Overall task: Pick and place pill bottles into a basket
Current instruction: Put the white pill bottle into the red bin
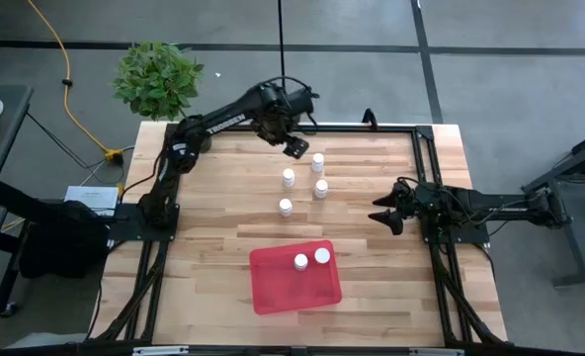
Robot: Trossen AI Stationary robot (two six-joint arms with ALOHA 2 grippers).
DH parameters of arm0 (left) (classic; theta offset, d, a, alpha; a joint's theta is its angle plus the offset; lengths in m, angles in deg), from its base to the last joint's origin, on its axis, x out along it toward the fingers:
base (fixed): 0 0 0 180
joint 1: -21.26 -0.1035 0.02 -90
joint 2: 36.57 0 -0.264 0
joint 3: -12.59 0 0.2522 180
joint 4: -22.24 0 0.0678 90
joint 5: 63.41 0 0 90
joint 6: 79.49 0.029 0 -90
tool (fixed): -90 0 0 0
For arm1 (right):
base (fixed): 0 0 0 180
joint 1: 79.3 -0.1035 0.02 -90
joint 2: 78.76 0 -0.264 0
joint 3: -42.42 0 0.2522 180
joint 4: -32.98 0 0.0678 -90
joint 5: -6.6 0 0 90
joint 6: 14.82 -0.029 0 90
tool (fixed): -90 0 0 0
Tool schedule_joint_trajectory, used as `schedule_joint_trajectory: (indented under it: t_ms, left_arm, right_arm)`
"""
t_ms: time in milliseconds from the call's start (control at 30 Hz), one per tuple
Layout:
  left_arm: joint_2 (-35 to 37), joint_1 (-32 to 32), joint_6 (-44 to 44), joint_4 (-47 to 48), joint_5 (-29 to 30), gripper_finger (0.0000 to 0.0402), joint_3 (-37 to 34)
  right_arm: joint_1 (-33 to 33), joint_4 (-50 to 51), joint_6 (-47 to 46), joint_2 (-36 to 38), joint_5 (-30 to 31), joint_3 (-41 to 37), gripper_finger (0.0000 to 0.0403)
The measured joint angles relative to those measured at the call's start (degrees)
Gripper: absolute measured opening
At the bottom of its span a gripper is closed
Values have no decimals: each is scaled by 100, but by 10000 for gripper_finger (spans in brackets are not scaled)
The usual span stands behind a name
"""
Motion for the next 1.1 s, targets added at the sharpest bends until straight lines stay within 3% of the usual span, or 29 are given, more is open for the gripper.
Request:
schedule_joint_trajectory:
  t_ms: [467, 1100]
  left_arm:
    - [-558, 237, 702, -59, -435, 312, 0]
    - [-569, 243, 919, -190, -203, 312, 0]
  right_arm:
    - [0, -23, -53, 0, 39, 4, 312]
    - [0, -21, -160, 0, 45, 7, 312]
